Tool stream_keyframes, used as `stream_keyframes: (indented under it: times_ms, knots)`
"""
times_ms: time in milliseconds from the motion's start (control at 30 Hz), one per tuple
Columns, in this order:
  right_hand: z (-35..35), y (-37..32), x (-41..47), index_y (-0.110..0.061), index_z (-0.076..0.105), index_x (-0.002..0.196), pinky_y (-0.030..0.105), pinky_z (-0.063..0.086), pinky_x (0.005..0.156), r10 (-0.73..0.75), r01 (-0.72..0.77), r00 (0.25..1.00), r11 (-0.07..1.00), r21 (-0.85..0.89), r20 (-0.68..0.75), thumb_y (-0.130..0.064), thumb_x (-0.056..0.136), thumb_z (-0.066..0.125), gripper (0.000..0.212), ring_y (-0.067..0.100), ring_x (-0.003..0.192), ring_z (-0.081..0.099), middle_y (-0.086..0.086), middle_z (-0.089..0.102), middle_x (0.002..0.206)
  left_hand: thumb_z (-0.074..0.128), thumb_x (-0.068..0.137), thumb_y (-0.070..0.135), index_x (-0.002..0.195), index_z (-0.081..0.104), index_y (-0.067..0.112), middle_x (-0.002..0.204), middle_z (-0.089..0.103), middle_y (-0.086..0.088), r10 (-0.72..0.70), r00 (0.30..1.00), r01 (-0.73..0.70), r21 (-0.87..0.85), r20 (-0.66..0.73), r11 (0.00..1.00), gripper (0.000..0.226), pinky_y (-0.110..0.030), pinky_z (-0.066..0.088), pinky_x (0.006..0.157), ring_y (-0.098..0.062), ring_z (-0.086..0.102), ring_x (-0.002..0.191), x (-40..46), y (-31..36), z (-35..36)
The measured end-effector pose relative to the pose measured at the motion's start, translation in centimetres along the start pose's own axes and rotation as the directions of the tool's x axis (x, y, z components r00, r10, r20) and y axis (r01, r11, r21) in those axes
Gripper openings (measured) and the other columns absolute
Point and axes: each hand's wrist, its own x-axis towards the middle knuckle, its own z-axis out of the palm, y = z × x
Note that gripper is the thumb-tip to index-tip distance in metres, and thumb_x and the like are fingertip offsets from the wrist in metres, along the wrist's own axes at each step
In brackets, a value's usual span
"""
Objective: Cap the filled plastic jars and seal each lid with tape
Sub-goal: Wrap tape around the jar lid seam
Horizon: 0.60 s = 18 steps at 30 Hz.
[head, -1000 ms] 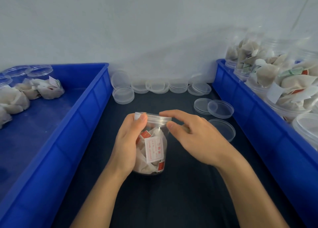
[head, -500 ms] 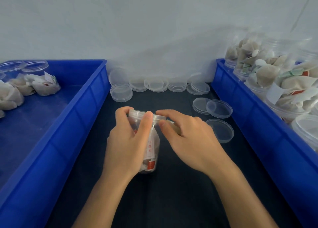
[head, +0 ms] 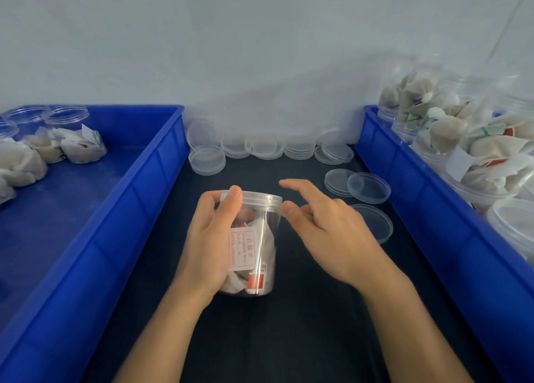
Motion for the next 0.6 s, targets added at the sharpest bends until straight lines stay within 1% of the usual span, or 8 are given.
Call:
stream_keyframes:
  times_ms: [133,167,233,267,333,400,467,600]
  knots:
    - [0.01,-0.11,0.08,-0.055,0.039,0.147,0.039,0.049,0.079,-0.006,0.006,0.999,1.000,-0.009,0.041,-0.061,0.104,0.028,0.045,0.008,0.078,0.062,-0.023,0.066,0.078,0.057,0.090,0.068,0.101,0.065,0.021,0.087,0.073,0.008,0.007,0.999,-0.006,-0.038,0.035,0.999,0.050,-0.019,0.056,0.065,-0.008,0.073,0.080,0.03,-0.04,0.12]
    - [-0.01,-0.14,0.09,-0.057,0.039,0.147,0.038,0.048,0.078,-0.008,0.009,0.998,1.000,-0.015,0.055,-0.061,0.104,0.027,0.044,0.007,0.079,0.061,-0.028,0.064,0.079,0.057,0.089,0.068,0.102,0.065,0.019,0.090,0.074,0.003,0.000,0.999,0.002,-0.054,0.046,0.999,0.051,-0.025,0.058,0.069,-0.013,0.074,0.084,0.02,-0.02,0.09]
    - [-0.10,-0.20,-0.03,-0.061,0.038,0.146,0.039,0.049,0.081,-0.011,0.012,0.996,1.000,-0.009,0.085,-0.059,0.107,0.027,0.041,0.007,0.085,0.061,-0.029,0.063,0.079,0.059,0.087,0.071,0.111,0.066,0.011,0.103,0.074,-0.014,-0.032,0.996,0.040,-0.097,0.087,0.995,0.065,-0.047,0.062,0.083,-0.032,0.075,0.096,-0.07,0.18,-0.04]
    - [-0.17,-0.26,-0.09,-0.064,0.038,0.144,0.041,0.050,0.086,-0.011,0.011,0.995,1.000,0.005,0.102,-0.059,0.108,0.027,0.038,0.007,0.093,0.063,-0.029,0.066,0.086,0.059,0.085,0.074,0.117,0.065,0.006,0.109,0.072,-0.022,-0.059,0.992,0.072,-0.113,0.114,0.991,0.075,-0.058,0.061,0.090,-0.041,0.074,0.102,-0.12,0.27,-0.14]
    - [-0.34,-0.33,-0.18,-0.067,0.040,0.139,0.044,0.052,0.093,-0.016,0.011,0.992,0.999,0.041,0.123,-0.056,0.109,0.029,0.034,0.007,0.106,0.063,-0.026,0.069,0.105,0.057,0.085,0.075,0.126,0.062,0.001,0.117,0.068,-0.031,-0.113,0.980,0.135,-0.131,0.162,0.982,0.084,-0.065,0.058,0.096,-0.049,0.071,0.108,-0.20,0.30,-0.25]
    - [-0.45,-0.39,-0.17,-0.064,0.046,0.136,0.044,0.053,0.092,-0.026,0.019,0.993,0.997,0.068,0.112,-0.052,0.110,0.034,0.030,0.004,0.104,0.063,-0.029,0.068,0.107,0.053,0.088,0.071,0.128,0.061,0.001,0.117,0.068,-0.031,-0.115,0.977,0.143,-0.150,0.181,0.978,0.081,-0.060,0.062,0.090,-0.046,0.072,0.106,-0.23,0.24,-0.17]
    - [-0.55,-0.44,-0.19,-0.060,0.049,0.136,0.043,0.054,0.090,-0.033,0.027,0.996,0.998,0.063,0.088,-0.049,0.111,0.037,0.030,0.004,0.099,0.063,-0.031,0.068,0.099,0.051,0.089,0.067,0.125,0.062,0.006,0.112,0.072,-0.023,-0.078,0.984,0.102,-0.145,0.159,0.984,0.071,-0.043,0.064,0.079,-0.034,0.076,0.098,-0.17,0.32,0.10]
    - [-0.39,-0.62,-0.26,-0.054,0.050,0.141,0.043,0.054,0.086,-0.049,0.049,0.998,0.999,-0.002,0.042,-0.054,0.108,0.032,0.038,0.007,0.092,0.064,-0.032,0.060,0.078,0.050,0.088,0.071,0.108,0.066,0.029,0.101,0.073,0.010,0.133,0.991,-0.134,0.078,0.009,0.988,0.048,-0.020,0.056,0.075,-0.008,0.073,0.092,-0.23,0.41,0.55]
